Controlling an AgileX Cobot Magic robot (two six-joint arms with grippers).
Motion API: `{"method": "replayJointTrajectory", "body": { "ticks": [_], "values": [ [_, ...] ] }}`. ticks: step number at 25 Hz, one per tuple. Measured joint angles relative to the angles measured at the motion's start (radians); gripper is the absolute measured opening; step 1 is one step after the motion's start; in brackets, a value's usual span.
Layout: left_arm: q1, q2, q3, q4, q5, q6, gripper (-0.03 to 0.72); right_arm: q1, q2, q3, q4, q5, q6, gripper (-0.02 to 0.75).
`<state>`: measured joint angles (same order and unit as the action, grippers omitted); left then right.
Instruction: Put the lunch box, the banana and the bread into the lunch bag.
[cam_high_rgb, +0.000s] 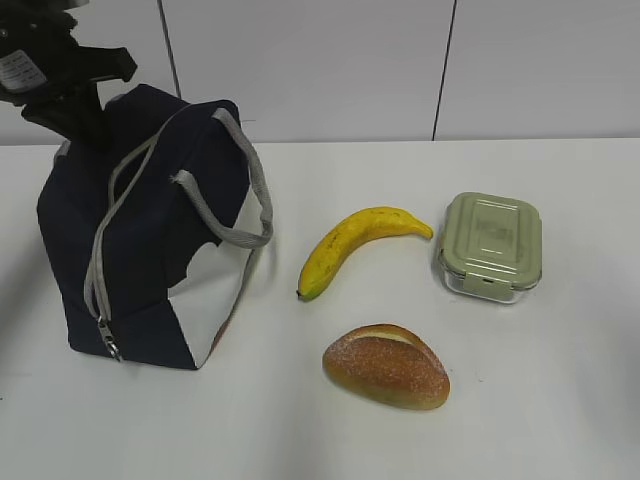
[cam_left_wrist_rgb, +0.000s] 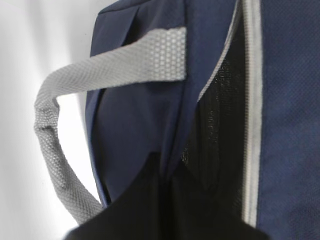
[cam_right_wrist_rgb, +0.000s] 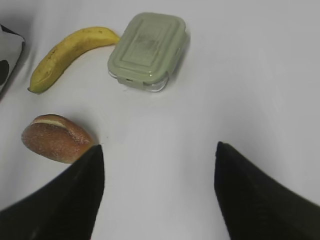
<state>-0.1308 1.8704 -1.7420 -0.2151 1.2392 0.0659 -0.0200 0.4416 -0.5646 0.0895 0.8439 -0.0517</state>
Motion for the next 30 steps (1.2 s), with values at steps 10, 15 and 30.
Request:
{"method": "replayJointTrajectory", "body": {
  "ticks": [10,15,30],
  "values": [
    [0.000,0.000,0.000,0.000,0.000,0.000,-0.003,0.000,0.640,-0.300,0.199,0.005,0.019,0.509],
    [0.000,0.000,0.000,0.000,0.000,0.000,-0.003,0.000,0.899,-0.462,0.263,0.056,-0.047,0.509],
    [0.000,0.000,0.000,-0.001,0.000,0.000,-0.003,-0.214,1.294,-0.598,0.524,0.087,-0.417,0.509]
  ]
}}
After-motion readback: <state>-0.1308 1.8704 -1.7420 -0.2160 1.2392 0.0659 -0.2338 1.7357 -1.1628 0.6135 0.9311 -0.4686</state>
